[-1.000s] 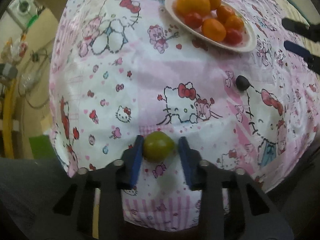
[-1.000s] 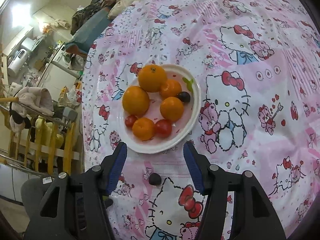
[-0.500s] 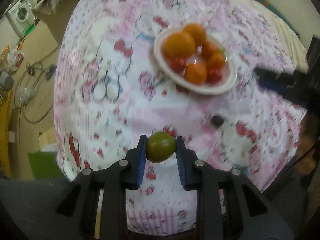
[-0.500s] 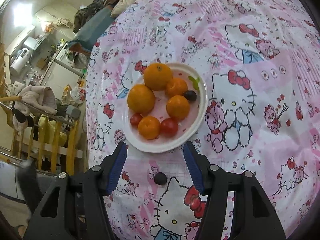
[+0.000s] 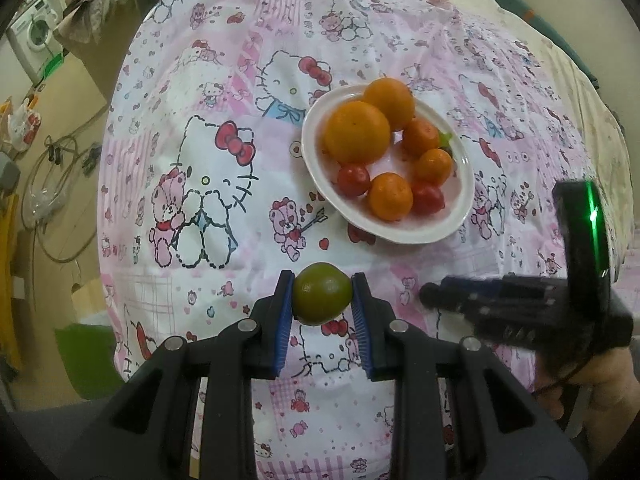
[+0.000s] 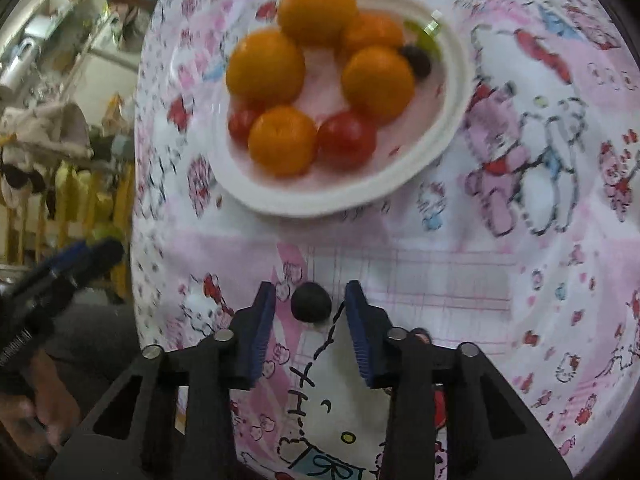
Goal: Organize fruits
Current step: 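Grasp the last dark grape with the right tool while the left tool carries the green grape, then place the green grape on the plate with the left tool while the right tool places the dark grape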
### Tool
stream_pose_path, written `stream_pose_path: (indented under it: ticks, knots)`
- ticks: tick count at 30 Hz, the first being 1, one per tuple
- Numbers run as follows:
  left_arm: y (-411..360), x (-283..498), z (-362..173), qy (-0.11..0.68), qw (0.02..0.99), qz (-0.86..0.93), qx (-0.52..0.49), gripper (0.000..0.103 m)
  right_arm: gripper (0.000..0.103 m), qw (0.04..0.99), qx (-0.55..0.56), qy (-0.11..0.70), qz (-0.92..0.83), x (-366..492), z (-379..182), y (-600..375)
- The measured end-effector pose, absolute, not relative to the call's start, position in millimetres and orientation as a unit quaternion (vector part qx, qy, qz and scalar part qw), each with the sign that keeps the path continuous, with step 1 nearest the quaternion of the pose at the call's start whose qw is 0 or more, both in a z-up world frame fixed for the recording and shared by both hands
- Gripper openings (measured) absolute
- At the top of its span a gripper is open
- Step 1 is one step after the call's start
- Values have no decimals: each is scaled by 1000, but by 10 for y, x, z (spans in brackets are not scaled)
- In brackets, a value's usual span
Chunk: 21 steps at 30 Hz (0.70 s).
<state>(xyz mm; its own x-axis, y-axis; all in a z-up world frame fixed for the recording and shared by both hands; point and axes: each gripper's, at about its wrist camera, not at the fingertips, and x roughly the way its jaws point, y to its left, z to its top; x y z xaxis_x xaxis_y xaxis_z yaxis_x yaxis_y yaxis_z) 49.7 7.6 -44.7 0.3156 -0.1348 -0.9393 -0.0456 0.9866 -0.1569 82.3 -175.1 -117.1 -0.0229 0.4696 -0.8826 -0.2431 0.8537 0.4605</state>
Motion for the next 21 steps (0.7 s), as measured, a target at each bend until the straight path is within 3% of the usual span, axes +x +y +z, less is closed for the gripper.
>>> stream_pose_path:
  ticks: [2, 8, 21]
  knots:
    - [100, 515, -474, 587, 806, -24, -80, 24, 24, 684, 70, 678, 260, 806, -1245, -1683]
    - [121, 580, -543, 594, 800, -17, -81, 24, 24, 691, 56, 670, 265, 816, -1218, -1642]
    - [-211, 1049, -644, 583, 810, -28, -65, 24, 24, 737, 159, 611, 241, 1179, -738, -2238]
